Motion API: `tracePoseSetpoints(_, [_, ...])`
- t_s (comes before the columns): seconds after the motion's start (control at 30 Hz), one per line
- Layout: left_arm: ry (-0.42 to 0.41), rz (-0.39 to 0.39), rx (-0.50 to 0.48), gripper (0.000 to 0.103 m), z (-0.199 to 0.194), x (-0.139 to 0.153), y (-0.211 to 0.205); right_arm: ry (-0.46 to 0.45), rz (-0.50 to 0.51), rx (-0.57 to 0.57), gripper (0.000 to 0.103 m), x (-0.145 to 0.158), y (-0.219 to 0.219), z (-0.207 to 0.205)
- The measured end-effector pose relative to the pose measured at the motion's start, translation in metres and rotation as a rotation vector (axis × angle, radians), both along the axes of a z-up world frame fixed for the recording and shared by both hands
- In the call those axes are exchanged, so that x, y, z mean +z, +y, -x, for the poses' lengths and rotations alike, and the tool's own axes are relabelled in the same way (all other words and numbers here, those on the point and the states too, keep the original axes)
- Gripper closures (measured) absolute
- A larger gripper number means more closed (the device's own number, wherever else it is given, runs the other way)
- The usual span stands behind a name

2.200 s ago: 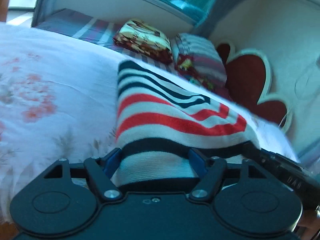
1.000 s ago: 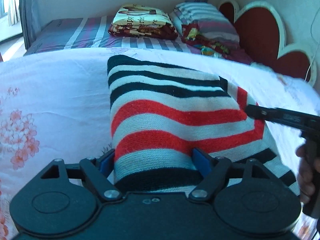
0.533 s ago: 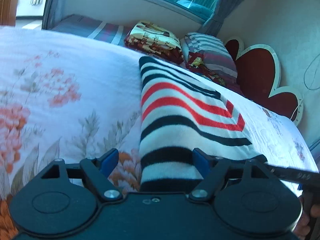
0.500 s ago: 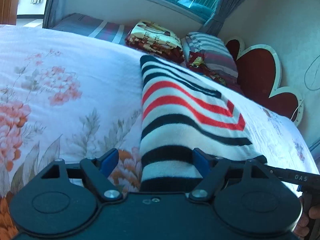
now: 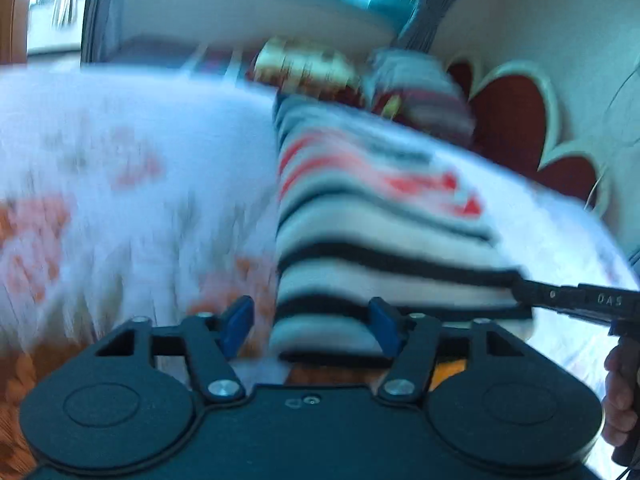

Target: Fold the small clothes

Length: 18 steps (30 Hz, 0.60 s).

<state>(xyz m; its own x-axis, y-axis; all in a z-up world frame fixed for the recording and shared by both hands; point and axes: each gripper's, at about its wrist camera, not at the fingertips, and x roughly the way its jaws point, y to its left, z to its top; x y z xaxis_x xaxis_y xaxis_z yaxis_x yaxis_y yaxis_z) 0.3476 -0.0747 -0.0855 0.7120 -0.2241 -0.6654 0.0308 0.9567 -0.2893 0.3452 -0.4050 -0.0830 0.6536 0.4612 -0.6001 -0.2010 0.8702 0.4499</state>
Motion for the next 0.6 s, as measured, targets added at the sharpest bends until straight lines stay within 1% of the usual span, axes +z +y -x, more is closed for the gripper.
tracePoseSetpoints(0.03, [-0.04,-0.008,0.002,0.041,-0.002,0.009,0.001,-0.045,0.016,0.009,0.092,0.011,0.001,0.001])
tracePoseSetpoints(0.07, [-0.063,-0.009,-0.005,0.041,-0.009,0.016,0.001,-0.078,0.046,0.017,0.092,0.019,0.004,-0.002])
tracePoseSetpoints(0.1, [-0.072,-0.005,-0.012,0.043,-0.021,0.021,0.001,-0.097,0.077,0.022,0.092,0.025,0.009,-0.007])
tracePoseSetpoints(0.13, [-0.076,0.002,-0.023,0.052,-0.035,0.024,-0.003,-0.11,0.106,0.031,0.092,0.03,0.017,-0.016])
tracePoseSetpoints(0.17, [-0.081,0.02,-0.053,0.06,-0.048,0.026,-0.006,-0.122,0.122,0.045,0.092,0.032,0.024,-0.025])
tracePoseSetpoints(0.2, [-0.067,0.027,-0.085,0.073,-0.061,0.025,-0.011,-0.129,0.138,0.061,0.092,0.031,0.033,-0.035])
tracePoseSetpoints(0.23, [-0.039,0.012,-0.099,0.076,-0.074,0.023,-0.018,-0.125,0.154,0.079,0.092,0.028,0.042,-0.044])
tracePoseSetpoints(0.3, [0.033,-0.062,-0.135,0.072,-0.093,0.009,-0.033,-0.095,0.204,0.12,0.092,0.015,0.057,-0.061])
tracePoseSetpoints(0.33, [0.044,-0.082,-0.139,0.073,-0.097,0.003,-0.037,-0.047,0.264,0.137,0.092,0.0,0.064,-0.07])
tracePoseSetpoints(0.37, [0.045,-0.068,-0.137,0.073,-0.098,0.0,-0.037,-0.021,0.301,0.155,0.093,-0.015,0.067,-0.074])
tracePoseSetpoints(0.4, [0.044,-0.074,-0.134,0.072,-0.097,-0.001,-0.039,-0.061,0.31,0.162,0.093,-0.02,0.066,-0.07])
tracePoseSetpoints(0.43, [0.038,-0.101,-0.142,0.072,-0.096,-0.001,-0.043,-0.071,0.322,0.167,0.093,-0.024,0.065,-0.068])
tracePoseSetpoints(0.5, [0.017,-0.19,-0.177,0.072,-0.093,-0.003,-0.055,-0.071,0.343,0.165,0.093,-0.025,0.068,-0.067])
tracePoseSetpoints(0.6, [0.0,-0.259,-0.209,0.072,-0.09,0.004,-0.062,-0.071,0.351,0.153,0.092,-0.019,0.07,-0.065])
